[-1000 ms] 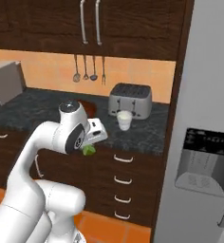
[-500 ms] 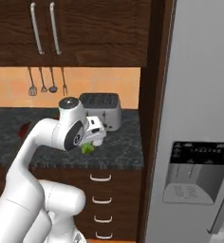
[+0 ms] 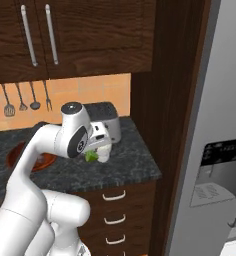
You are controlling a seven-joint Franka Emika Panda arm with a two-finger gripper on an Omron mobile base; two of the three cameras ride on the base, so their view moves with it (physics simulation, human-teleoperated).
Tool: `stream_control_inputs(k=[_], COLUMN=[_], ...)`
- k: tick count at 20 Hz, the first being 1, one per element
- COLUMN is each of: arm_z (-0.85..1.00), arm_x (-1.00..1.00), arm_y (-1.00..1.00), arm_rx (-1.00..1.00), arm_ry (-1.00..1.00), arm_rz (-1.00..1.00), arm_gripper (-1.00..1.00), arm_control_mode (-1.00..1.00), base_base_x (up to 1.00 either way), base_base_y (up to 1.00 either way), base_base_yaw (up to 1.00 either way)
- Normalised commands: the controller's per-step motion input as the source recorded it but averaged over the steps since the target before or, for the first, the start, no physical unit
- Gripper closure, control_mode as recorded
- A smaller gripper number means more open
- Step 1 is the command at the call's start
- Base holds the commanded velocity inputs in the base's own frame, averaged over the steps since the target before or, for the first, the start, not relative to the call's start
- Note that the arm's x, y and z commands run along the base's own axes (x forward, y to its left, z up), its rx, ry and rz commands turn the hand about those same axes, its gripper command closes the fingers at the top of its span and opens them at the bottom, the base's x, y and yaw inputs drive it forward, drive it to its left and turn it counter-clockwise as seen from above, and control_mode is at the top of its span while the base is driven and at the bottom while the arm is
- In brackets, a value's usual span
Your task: Grab a lemon wedge from the fridge and one ice cube from the ice bowl, and put them in the glass of lemonade.
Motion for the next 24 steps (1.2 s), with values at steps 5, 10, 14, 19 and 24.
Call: stream_control_inputs(k=[5, 10, 14, 19, 24], arm_z=[0.00, 0.00, -0.14, -0.04, 0.00], arm_x=[0.00, 0.00, 0.00, 0.04, 0.05], arm_y=[0.00, 0.00, 0.00, 0.00, 0.00], arm_rx=[0.00, 0.00, -0.02, -0.16, -0.28], arm_ry=[0.00, 0.00, 0.00, 0.05, 0.02], arm_rz=[0.00, 0.00, 0.10, 0.30, 0.48], arm_gripper=[1.00, 1.00, 1.00, 1.00, 1.00], arm_control_mode=[-1.00, -1.00, -1.00, -1.00, -1.00], base_base_x=[0.24, 0.00, 0.00, 0.00, 0.00], base_base_y=[0.38, 0.00, 0.00, 0.00, 0.00], base_base_yaw=[-0.20, 0.00, 0.00, 0.00, 0.00])
